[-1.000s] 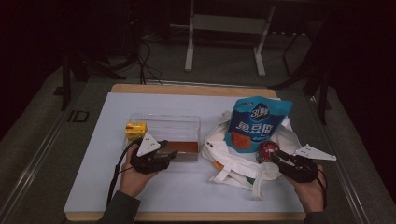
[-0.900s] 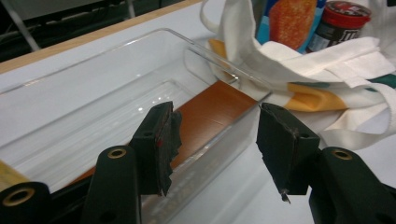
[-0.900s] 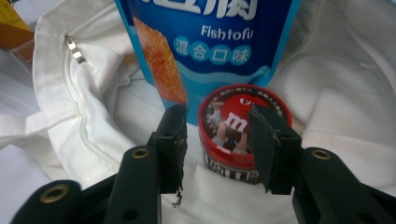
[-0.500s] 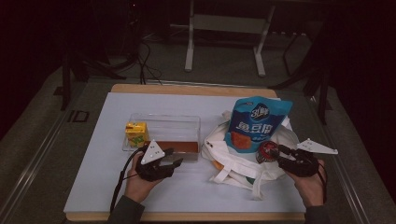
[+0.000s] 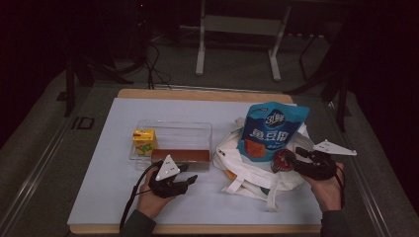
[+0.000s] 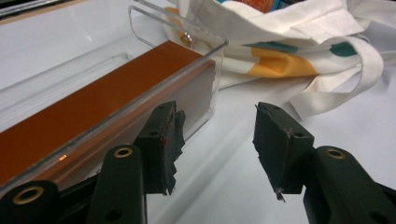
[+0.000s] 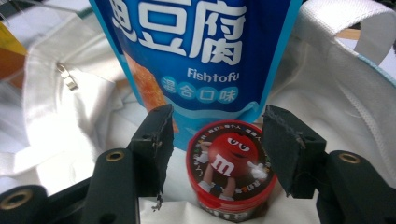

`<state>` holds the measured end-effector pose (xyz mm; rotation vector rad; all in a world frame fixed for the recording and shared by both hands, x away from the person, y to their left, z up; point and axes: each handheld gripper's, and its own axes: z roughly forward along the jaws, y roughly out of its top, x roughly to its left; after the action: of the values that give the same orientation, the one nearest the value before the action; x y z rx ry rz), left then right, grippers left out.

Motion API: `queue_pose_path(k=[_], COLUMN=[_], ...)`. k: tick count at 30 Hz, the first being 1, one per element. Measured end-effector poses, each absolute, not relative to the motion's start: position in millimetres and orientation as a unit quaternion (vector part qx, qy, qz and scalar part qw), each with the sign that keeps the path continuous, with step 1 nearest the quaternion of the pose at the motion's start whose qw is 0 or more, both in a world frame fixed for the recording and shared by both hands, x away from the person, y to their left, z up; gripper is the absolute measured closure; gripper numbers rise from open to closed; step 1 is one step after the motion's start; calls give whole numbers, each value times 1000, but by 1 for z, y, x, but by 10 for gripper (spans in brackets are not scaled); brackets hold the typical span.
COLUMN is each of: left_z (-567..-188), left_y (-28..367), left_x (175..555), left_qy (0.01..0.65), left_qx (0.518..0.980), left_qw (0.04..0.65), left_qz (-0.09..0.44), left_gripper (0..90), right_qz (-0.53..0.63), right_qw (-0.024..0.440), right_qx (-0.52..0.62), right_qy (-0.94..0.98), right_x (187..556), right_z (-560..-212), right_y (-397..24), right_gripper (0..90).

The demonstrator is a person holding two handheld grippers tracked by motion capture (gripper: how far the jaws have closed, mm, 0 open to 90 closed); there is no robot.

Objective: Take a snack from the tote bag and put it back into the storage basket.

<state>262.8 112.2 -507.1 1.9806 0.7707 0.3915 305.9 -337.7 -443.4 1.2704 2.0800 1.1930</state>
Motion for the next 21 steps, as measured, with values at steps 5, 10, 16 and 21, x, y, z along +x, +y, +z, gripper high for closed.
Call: queue_pose_path(k=[5,10,16,21], left_z=[-517,-524,-530,-535], left_y=[112,111,108,110], left_x=[265,267,268,269], left_qy=[312,313,305,313], left_qx=[811,812,815,809], left_qw=[467,468,467,475], left_qz=[161,156,156,150], left_gripper=[502,500,499,497], right_qz=[425,421,426,427], right_qw=[212,213,218,217], right_qx=[457,458,461,466], right_qy=[752,754,747,744], right_x=[311,317,321,328], right_z=[-441,-436,-431,-428], right_y=[-336,-333,-332,-334], right_gripper=[443,443,414,399])
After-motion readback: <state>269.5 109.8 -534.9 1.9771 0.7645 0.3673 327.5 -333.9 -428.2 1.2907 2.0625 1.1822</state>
